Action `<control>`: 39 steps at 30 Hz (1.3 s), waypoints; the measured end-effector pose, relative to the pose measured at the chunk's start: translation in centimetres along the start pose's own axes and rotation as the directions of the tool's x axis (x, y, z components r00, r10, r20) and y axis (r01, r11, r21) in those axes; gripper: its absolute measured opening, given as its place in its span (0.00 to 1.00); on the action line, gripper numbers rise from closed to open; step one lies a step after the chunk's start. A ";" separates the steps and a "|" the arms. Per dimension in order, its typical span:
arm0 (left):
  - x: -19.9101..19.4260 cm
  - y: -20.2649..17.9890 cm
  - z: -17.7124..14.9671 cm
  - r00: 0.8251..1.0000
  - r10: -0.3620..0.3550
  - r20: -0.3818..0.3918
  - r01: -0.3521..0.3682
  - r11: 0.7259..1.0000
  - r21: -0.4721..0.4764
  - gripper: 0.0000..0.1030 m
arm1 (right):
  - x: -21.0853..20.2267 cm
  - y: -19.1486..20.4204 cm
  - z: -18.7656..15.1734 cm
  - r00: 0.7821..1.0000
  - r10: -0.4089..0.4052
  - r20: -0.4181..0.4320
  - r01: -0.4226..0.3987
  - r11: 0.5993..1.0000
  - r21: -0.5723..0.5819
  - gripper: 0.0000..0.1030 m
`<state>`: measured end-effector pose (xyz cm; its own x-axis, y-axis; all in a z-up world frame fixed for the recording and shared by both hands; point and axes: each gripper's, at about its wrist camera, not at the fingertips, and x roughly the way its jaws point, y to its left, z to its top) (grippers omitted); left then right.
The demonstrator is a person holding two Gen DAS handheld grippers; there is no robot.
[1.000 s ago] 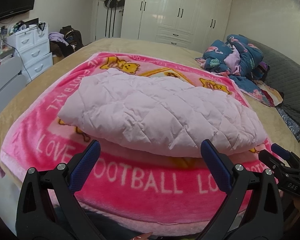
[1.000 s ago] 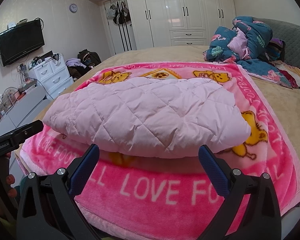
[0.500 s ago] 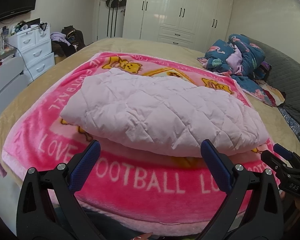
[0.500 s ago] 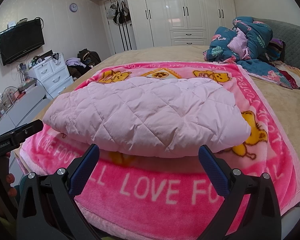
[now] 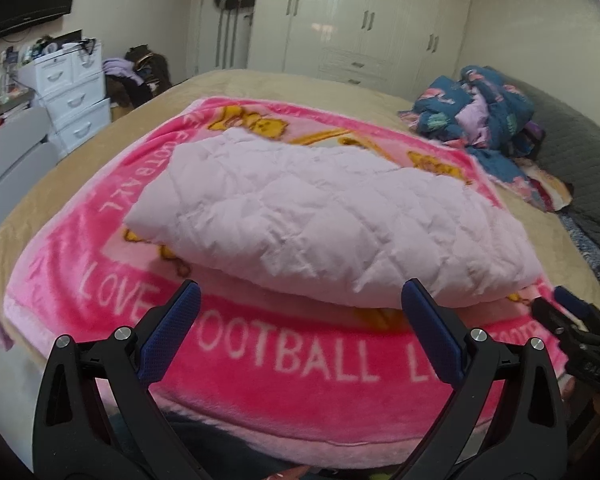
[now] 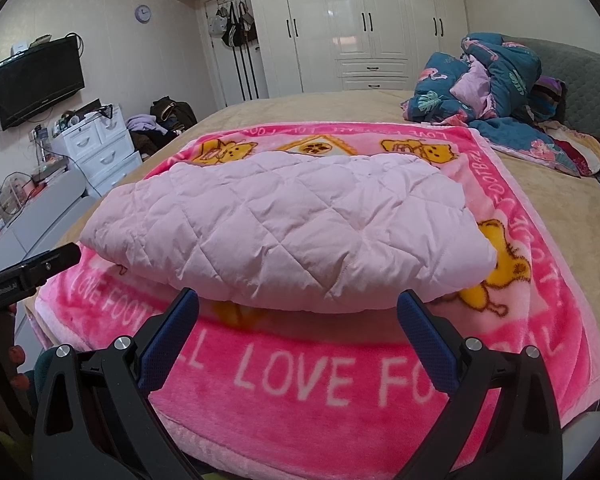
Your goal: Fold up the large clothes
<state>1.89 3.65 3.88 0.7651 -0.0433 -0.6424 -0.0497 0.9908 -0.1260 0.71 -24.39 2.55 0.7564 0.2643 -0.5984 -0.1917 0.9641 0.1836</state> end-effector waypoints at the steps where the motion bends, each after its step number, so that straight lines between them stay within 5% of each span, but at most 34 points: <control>1: 0.2 0.2 0.0 1.000 0.012 -0.007 -0.012 1.000 -0.001 0.91 | 0.1 -0.1 -0.1 1.000 -0.006 -0.006 0.006 1.000 0.000 0.96; 8: 2.5 5.0 0.1 0.991 0.114 -0.076 -0.119 0.990 -0.070 0.91 | -0.9 -5.1 -2.1 0.989 -0.144 0.011 0.142 0.982 0.123 0.96; 12: 5.5 12.7 2.2 0.960 0.253 -0.123 -0.271 0.949 -0.163 0.91 | -2.8 -13.7 -5.2 0.919 -0.392 -0.036 0.385 0.878 0.285 0.96; 14: 6.9 17.3 3.6 0.938 0.318 -0.135 -0.342 0.913 -0.224 0.91 | -4.6 -20.1 -8.3 0.850 -0.509 -0.134 0.514 0.749 0.418 0.96; 18: 10.1 26.3 6.5 0.852 0.499 -0.156 -0.523 0.804 -0.285 0.91 | -9.2 -30.8 -16.1 0.628 -0.680 -0.379 0.747 0.390 0.538 0.96; 19: 11.3 28.8 7.2 0.820 0.546 -0.169 -0.571 0.765 -0.299 0.91 | -10.8 -33.2 -18.5 0.544 -0.712 -0.444 0.799 0.279 0.533 0.96; 21: 13.5 32.3 8.3 0.781 0.590 -0.204 -0.623 0.716 -0.316 0.91 | -12.4 -35.7 -21.4 0.492 -0.691 -0.529 0.822 0.169 0.544 0.96; 23: 16.3 36.2 9.1 0.754 0.609 -0.247 -0.656 0.677 -0.335 0.91 | -13.6 -38.4 -24.3 0.495 -0.648 -0.579 0.806 0.093 0.585 0.96; 24: 16.9 37.1 9.3 0.750 0.610 -0.256 -0.660 0.668 -0.345 0.91 | -13.9 -39.3 -25.1 0.506 -0.662 -0.552 0.788 0.095 0.608 0.96; 25: 18.1 38.4 9.5 0.757 0.599 -0.260 -0.652 0.667 -0.360 0.91 | -14.0 -39.6 -25.2 0.497 -0.691 -0.525 0.787 0.103 0.609 0.96; 28: 21.6 40.8 9.1 0.738 0.597 -0.314 -0.675 0.662 -0.327 0.91 | -13.6 -40.2 -25.2 0.472 -0.713 -0.518 0.804 0.109 0.584 0.96; 32: 22.5 42.4 8.6 0.768 0.537 -0.349 -0.639 0.674 -0.370 0.92 | -13.9 -40.7 -25.4 0.488 -0.709 -0.509 0.791 0.113 0.602 0.96; 36: 21.2 43.8 7.7 0.831 0.458 -0.315 -0.556 0.683 -0.474 0.92 | -14.1 -39.1 -25.4 0.492 -0.712 -0.502 0.785 0.114 0.608 0.96; 39: 20.8 44.0 7.4 0.842 0.448 -0.300 -0.539 0.684 -0.492 0.92 | -14.0 -38.5 -25.1 0.485 -0.714 -0.505 0.792 0.113 0.601 0.96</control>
<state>20.40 47.26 -9.44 0.4297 0.3691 -0.8241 -0.7619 0.6380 -0.1115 -18.13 -64.63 -15.71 0.1876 -0.5476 -0.8154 0.9527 0.3035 0.0155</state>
